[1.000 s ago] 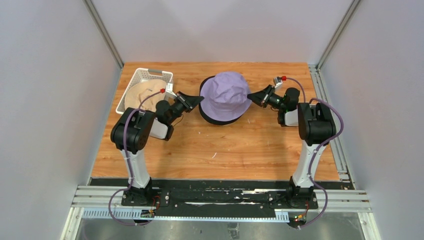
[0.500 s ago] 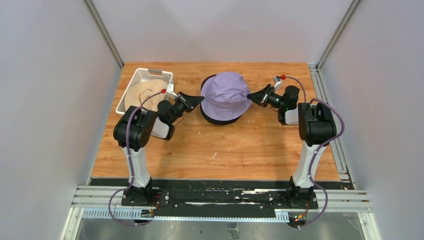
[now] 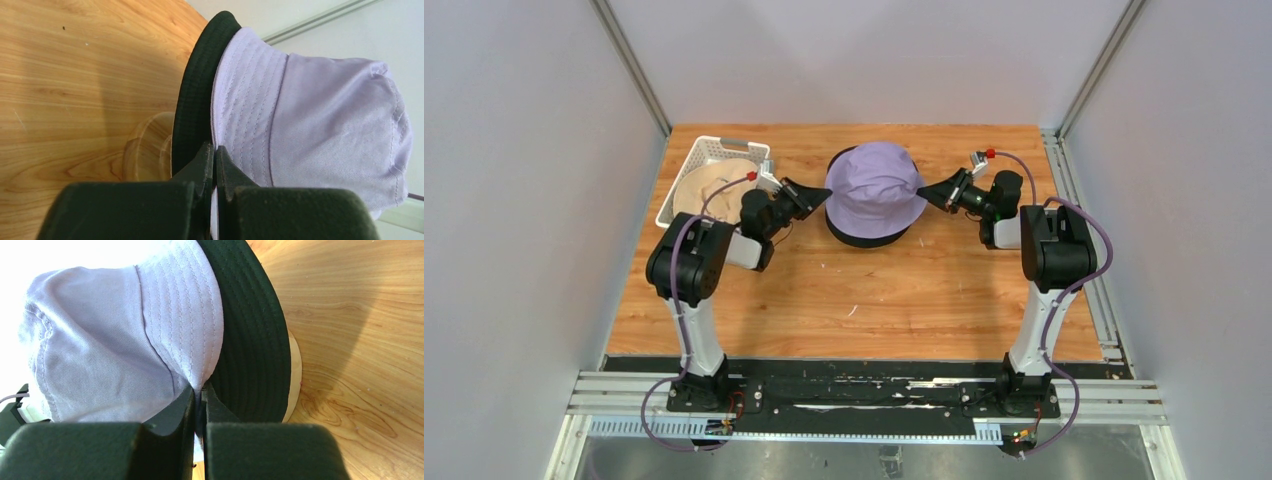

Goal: Stack the hats
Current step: Stack the hat on the hat.

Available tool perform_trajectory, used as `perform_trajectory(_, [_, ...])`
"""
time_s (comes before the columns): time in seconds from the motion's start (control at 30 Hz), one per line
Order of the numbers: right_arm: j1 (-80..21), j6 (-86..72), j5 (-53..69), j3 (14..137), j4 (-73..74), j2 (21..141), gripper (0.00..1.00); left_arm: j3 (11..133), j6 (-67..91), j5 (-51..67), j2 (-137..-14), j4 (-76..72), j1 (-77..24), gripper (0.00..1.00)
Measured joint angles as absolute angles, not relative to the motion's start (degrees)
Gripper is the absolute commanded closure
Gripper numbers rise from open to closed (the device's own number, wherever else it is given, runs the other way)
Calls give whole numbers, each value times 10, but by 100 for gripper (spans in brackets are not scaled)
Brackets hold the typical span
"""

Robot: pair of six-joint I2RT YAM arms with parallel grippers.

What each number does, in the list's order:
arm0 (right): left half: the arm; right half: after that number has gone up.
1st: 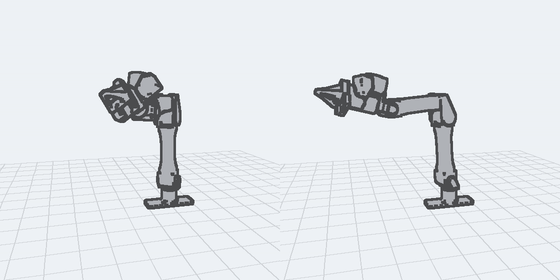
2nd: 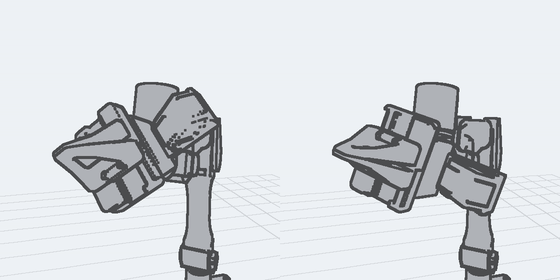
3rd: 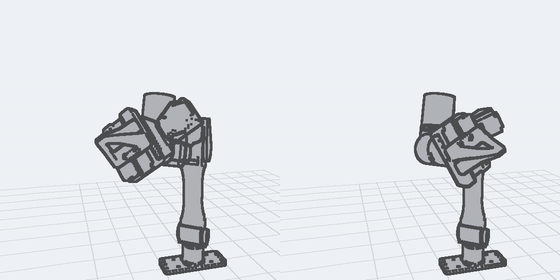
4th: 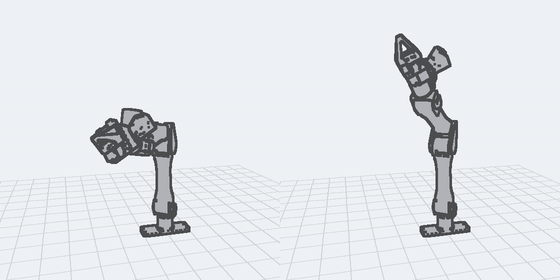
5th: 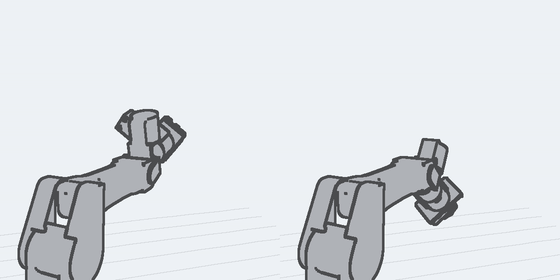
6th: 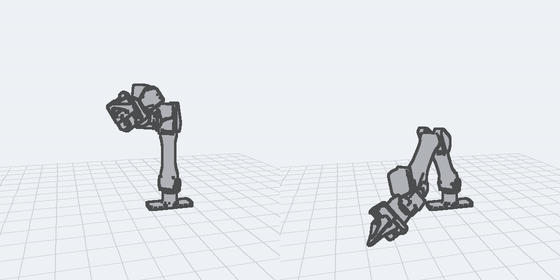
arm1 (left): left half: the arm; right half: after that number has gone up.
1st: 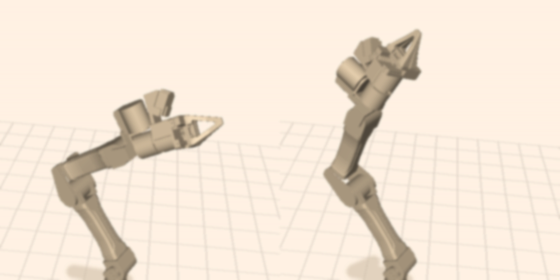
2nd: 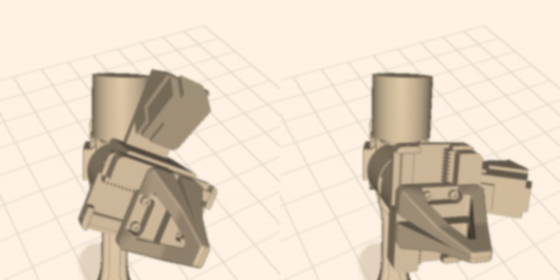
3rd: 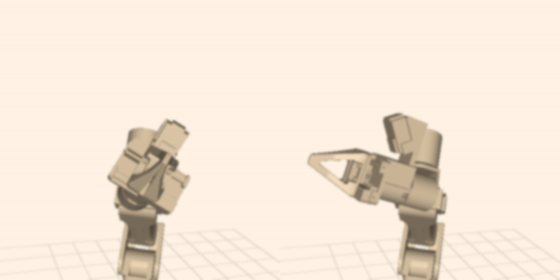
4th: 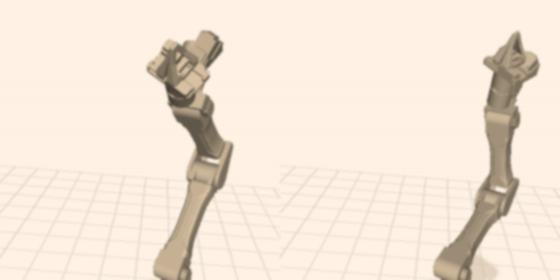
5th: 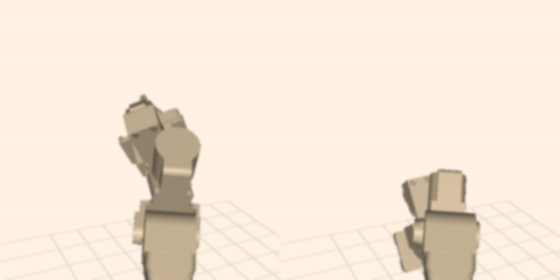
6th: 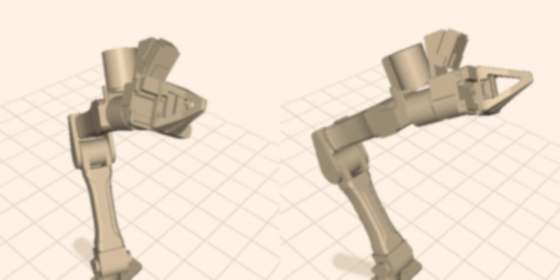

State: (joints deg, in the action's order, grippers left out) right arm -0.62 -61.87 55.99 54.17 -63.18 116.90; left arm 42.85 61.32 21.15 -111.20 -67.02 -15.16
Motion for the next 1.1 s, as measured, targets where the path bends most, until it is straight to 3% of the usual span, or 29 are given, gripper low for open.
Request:
perform_trajectory(0.83, [-22, -586, 542, 547, -602, 1173, 100, 534, 550, 199, -1096, -456, -148, 100])
perform_trajectory(0.97, [-27, -585, 536, 547, -602, 1174, 99, 554, 545, 200, -1102, -437, -143, 88])
perform_trajectory(1.0, [-27, -583, 535, 547, -601, 1174, 93, 556, 543, 200, -1102, -433, -142, 84])
perform_trajectory(1.1, [-29, -572, 526, 545, -593, 1174, 64, 559, 521, 177, -1107, -384, -131, 75])
